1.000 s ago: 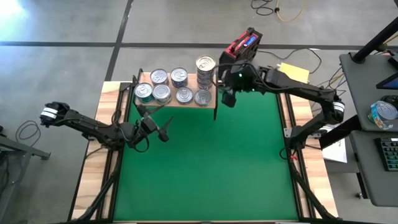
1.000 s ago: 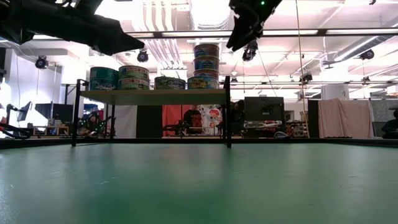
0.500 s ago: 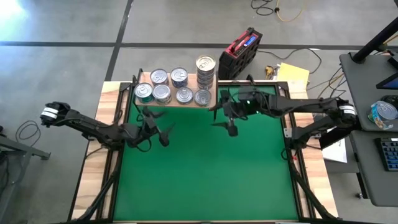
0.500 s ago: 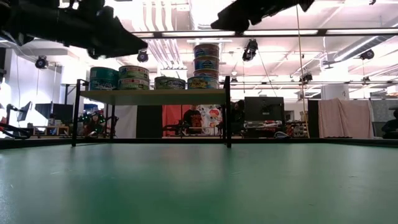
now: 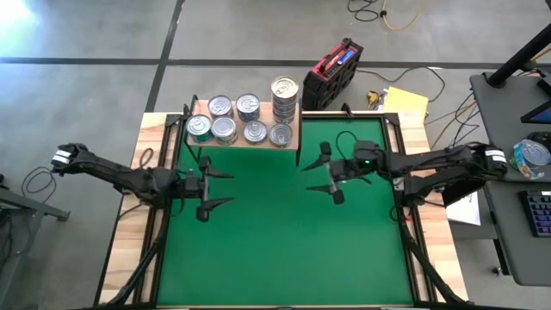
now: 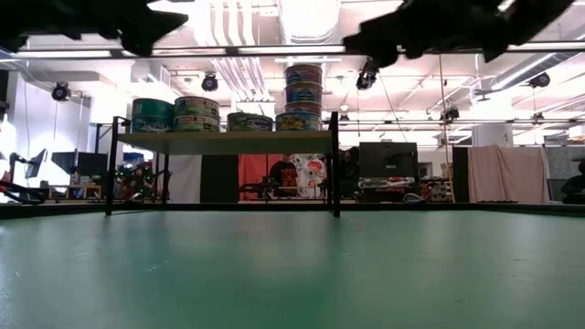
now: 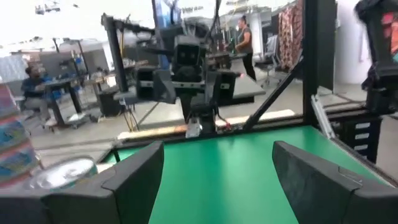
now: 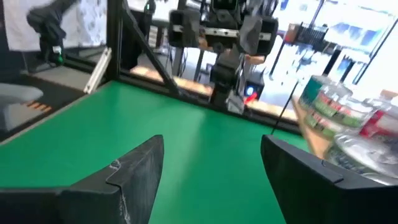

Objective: Stack canned seafood by type on shelf
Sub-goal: Return to Home Position

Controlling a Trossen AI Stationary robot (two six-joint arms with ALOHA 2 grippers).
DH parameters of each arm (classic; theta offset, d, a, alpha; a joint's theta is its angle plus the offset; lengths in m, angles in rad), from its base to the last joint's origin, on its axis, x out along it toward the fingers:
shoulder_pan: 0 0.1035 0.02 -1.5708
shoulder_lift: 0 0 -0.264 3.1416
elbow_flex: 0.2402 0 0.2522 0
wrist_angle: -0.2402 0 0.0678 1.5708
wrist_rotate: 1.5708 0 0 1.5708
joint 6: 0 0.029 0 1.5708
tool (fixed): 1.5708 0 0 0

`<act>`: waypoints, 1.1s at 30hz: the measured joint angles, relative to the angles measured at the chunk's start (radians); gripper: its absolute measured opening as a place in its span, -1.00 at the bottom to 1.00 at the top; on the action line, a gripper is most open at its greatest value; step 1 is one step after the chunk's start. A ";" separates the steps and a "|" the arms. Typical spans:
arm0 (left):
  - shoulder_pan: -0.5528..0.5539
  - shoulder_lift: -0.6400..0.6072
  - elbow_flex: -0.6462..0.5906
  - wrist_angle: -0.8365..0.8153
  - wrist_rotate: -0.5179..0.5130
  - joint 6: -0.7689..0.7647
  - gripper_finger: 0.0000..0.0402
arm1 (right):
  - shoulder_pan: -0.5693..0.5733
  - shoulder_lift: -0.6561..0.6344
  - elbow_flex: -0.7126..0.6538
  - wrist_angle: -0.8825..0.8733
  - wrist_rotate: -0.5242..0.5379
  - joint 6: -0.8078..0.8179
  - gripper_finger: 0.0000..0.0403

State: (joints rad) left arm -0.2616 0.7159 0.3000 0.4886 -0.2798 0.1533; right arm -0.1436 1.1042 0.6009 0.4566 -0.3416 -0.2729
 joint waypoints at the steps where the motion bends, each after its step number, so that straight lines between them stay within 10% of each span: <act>1: 0.000 -0.044 0.000 -0.034 0.000 0.005 0.41 | 0.001 -0.032 -0.019 0.005 0.000 0.000 0.28; 13: 0.000 -0.425 -0.001 -0.363 -0.093 0.039 0.41 | 0.000 -0.351 -0.228 0.038 -0.055 0.012 0.38; 33: 0.001 -0.708 -0.288 -0.225 -0.040 0.077 0.41 | -0.001 -0.773 -0.586 0.234 -0.103 0.059 0.55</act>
State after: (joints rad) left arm -0.2607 0.0075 0.0120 0.2631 -0.3202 0.2306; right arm -0.1444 0.3314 0.0146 0.6905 -0.4445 -0.2134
